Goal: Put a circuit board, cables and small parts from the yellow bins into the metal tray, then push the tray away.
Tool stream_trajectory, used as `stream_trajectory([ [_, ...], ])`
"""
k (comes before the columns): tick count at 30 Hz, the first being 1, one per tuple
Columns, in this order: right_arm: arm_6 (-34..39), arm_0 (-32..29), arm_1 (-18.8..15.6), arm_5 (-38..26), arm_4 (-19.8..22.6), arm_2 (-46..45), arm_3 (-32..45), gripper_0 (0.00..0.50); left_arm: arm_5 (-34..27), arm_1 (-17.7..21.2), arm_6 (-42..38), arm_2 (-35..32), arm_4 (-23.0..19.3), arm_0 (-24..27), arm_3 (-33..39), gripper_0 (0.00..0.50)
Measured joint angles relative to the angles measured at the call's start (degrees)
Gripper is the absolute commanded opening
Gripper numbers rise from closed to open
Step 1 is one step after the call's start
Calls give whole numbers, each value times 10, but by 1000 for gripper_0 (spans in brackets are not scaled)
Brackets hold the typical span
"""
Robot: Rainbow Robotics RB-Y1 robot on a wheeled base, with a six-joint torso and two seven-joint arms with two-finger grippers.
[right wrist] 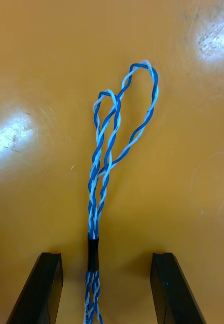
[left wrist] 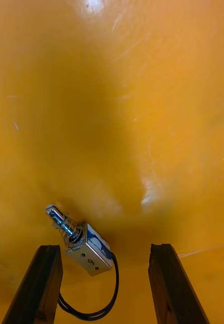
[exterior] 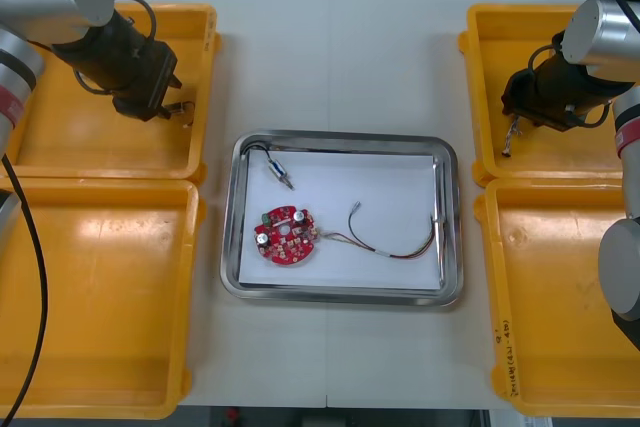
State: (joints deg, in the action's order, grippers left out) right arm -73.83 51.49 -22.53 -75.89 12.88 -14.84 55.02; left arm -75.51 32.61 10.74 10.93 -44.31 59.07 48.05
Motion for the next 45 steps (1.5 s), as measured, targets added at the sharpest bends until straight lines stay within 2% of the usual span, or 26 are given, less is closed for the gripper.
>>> stream_trajectory([
  [4, 0, 0, 0, 1, -2, 1, 0, 491, 10, -1, 0, 4, 0, 0, -12, 500],
  [5, 0, 0, 0, 0, -2, 2, 0, 417, 12, -1, 0, 5, 0, 0, -15, 500],
  [6, 0, 0, 0, 0, -3, 3, 0, 154, 13, -2, 0, 5, 0, 0, -17, 500],
  [7, 0, 0, 0, 0, -3, 4, 0, 19, 14, -2, 0, 7, 0, 0, -18, 500],
  [8, 0, 0, 0, 0, -3, 6, 0, 0, 14, -2, 0, 9, 0, 0, -19, 500],
  [11, 0, 0, 0, 0, -3, 11, 0, 0, 15, -3, 0, 19, 0, 0, -19, 500],
  [12, 0, 0, 0, 0, -3, 12, 0, 0, 15, -3, 0, 22, 0, 0, -19, 431],
  [13, 0, 0, 0, 0, -3, 14, 0, 0, 16, -3, 0, 25, -1, 0, -19, 285],
  [14, 0, 0, 0, 0, -3, 15, 0, 0, 17, -3, 0, 29, -2, 0, -19, 215],
  [15, 0, 0, 0, 0, -3, 16, 0, 0, 18, -3, 0, 32, -3, 0, -19, 91],
  [16, 0, 0, 0, 0, -3, 16, 0, 0, 19, -3, 0, 36, -5, 0, -19, 4],
  [21, 0, -1, 0, -28, -4, 17, 17, 0, 22, -3, 0, 50, -11, 4, -19, 0],
  [30, 0, -12, -1, -188, -4, 13, 148, 0, 25, -3, 0, 53, -14, 7, -19, 0],
  [38, 0, -13, -17, -319, -2, 1, 260, 0, 24, -1, 1, 20, -12, 8, -18, 0],
  [45, 0, -14, -38, -337, 15, 1, 336, 0, -3, 21, 13, 14, -11, 8, 10, 1],
])
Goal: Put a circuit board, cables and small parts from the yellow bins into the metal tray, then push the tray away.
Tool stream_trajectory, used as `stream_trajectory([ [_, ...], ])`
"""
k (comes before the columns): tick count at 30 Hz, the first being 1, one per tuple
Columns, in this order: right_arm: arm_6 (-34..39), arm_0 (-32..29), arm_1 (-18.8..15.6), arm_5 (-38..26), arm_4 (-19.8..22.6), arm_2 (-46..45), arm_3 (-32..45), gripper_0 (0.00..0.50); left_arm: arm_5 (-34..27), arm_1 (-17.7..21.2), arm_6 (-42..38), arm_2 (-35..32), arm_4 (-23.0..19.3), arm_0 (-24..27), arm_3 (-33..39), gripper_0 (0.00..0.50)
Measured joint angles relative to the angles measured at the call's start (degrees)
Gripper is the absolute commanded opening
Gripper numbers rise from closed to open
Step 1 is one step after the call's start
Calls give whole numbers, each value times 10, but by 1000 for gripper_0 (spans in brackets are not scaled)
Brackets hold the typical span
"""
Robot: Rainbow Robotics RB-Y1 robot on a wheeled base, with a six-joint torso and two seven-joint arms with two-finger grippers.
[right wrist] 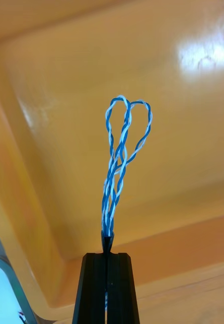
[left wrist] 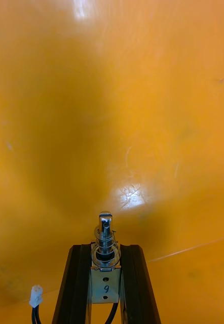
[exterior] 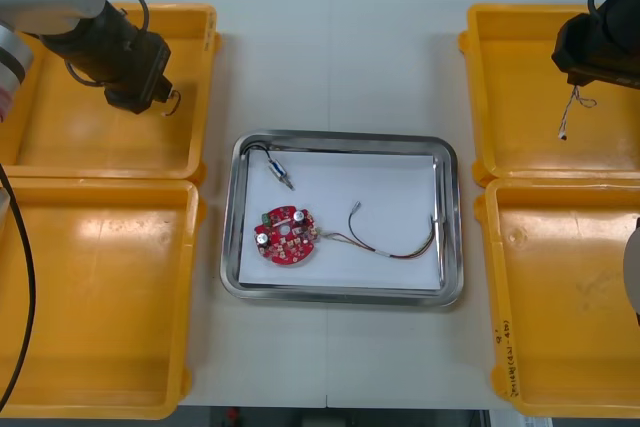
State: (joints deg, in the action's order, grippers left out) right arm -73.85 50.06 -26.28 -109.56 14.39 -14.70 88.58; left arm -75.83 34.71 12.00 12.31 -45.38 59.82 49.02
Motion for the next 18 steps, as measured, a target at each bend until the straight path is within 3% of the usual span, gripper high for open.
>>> stream_trajectory([
  [9, -12, 0, -2, -1, 76, 2, 52, 0, -94, 30, 80, -33, 16, 0, 59, 0],
  [18, -36, -1, -5, -2, 143, 60, 110, 0, -173, 40, 86, -40, 23, 0, 146, 0],
])
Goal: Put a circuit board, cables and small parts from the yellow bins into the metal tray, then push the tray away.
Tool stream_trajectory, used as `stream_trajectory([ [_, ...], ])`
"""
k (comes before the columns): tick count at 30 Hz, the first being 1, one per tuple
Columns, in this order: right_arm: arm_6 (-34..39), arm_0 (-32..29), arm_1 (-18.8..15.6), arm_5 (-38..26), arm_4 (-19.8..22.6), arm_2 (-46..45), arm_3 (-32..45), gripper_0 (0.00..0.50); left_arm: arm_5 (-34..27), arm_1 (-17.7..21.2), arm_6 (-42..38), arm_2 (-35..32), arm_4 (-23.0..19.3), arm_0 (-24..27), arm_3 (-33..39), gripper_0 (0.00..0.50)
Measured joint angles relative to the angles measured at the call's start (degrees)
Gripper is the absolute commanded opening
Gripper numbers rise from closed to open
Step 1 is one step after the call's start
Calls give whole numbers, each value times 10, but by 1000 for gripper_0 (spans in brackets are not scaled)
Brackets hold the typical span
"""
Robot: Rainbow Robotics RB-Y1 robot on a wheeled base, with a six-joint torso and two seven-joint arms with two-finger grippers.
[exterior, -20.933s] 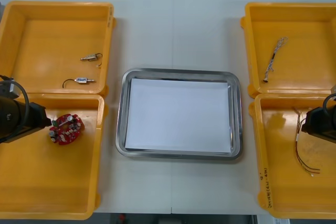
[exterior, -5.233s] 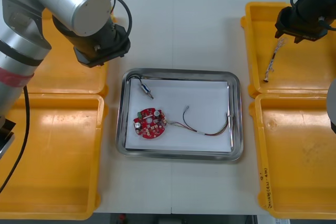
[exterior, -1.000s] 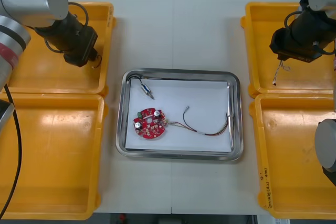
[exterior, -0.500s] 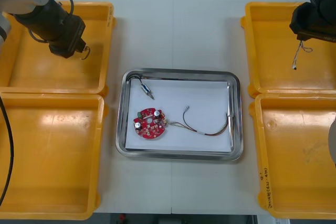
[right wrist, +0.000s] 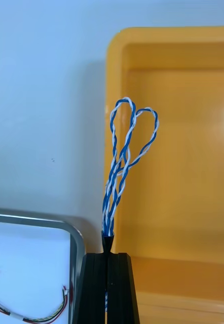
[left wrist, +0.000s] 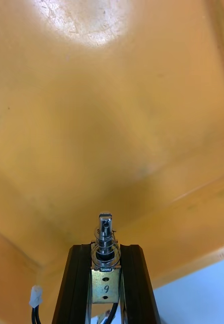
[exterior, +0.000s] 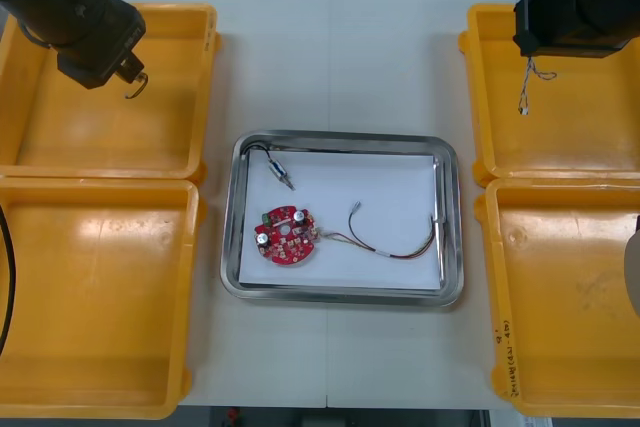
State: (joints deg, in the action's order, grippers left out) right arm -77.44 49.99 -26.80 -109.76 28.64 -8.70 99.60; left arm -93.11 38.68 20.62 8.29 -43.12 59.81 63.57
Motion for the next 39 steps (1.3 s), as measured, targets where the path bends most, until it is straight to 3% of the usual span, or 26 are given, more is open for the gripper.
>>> stream_trajectory([
  [3, -17, 0, 0, 0, 6, 34, 25, 0, -31, 5, 0, 0, 0, -3, 53, 0],
  [8, -121, 0, -1, 0, 8, 89, 58, 0, -68, 11, 0, 0, 0, -21, 153, 1],
  [14, -137, 0, 2, 0, 50, 118, 62, 0, -110, 12, 0, 0, -2, -38, 228, 0],
  [20, -247, 1, 21, 0, 80, 127, 62, 0, -138, 12, 1, 0, -5, -53, 294, 1],
  [25, -262, 2, 24, 0, 81, 175, 62, 0, -155, 12, 14, 0, -5, -62, 326, 1],
  [30, -342, 2, 25, 0, 80, 230, 62, 0, -163, 11, 43, 2, -4, -65, 346, 0],
  [39, -412, 2, 28, 0, 87, 300, 51, 0, -164, 1, 59, 22, 14, -65, 360, 0],
])
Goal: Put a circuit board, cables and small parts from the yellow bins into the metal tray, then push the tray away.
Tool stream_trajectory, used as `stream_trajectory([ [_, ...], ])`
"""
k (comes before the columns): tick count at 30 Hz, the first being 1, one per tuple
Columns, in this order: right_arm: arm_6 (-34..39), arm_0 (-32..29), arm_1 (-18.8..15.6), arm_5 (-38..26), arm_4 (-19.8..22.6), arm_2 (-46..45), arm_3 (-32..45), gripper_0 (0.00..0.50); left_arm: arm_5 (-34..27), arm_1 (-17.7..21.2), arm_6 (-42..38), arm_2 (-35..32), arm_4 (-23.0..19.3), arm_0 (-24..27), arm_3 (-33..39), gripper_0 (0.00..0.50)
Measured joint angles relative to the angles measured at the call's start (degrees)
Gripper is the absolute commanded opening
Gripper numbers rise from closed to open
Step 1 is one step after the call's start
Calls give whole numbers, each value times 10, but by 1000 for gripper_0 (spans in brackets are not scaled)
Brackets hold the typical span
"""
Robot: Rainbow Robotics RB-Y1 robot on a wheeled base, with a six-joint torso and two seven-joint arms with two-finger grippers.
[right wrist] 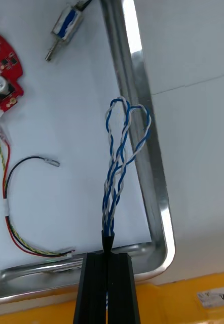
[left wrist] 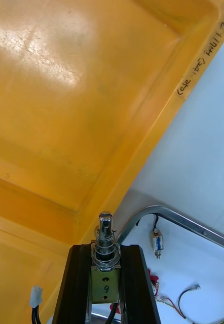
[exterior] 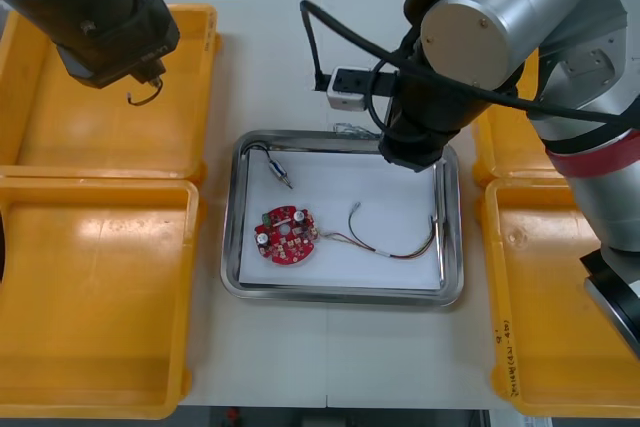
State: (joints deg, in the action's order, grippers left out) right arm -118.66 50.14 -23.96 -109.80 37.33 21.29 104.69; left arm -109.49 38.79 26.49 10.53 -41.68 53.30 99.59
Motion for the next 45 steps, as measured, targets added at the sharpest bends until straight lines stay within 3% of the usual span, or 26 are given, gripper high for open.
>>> stream_trajectory([
  [7, -40, 0, 1, 22, 2, 47, -52, 0, 0, -10, 21, 15, 14, 0, 8, 0],
  [14, -50, 0, 1, 86, 2, 82, -88, 0, 0, -16, 75, 17, 19, 0, 8, 1],
  [22, -51, 0, 1, 129, -23, 120, -128, 0, 0, -20, 75, 17, 25, 0, 8, 0],
  [31, -80, 0, 1, 158, -20, 129, -190, 0, 0, -24, 75, 17, 28, 0, 9, 0],
  [38, -81, 0, 1, 164, -19, 130, -195, 2, 0, -27, 75, 17, 28, 0, 9, 0],
  [39, -81, 0, 1, 166, -18, 130, -195, 29, 0, -27, 75, 17, 28, 0, 9, 1],
  [40, -81, -1, 1, 168, -17, 131, -196, 224, 0, -27, 75, 17, 28, 0, 9, 0],
  [41, -81, -1, 1, 169, -16, 131, -197, 488, 0, -28, 75, 17, 28, 0, 9, 1],
  [45, -81, -1, 1, 169, -16, 137, -199, 500, 0, -29, 75, 17, 28, 0, 9, 0],
])
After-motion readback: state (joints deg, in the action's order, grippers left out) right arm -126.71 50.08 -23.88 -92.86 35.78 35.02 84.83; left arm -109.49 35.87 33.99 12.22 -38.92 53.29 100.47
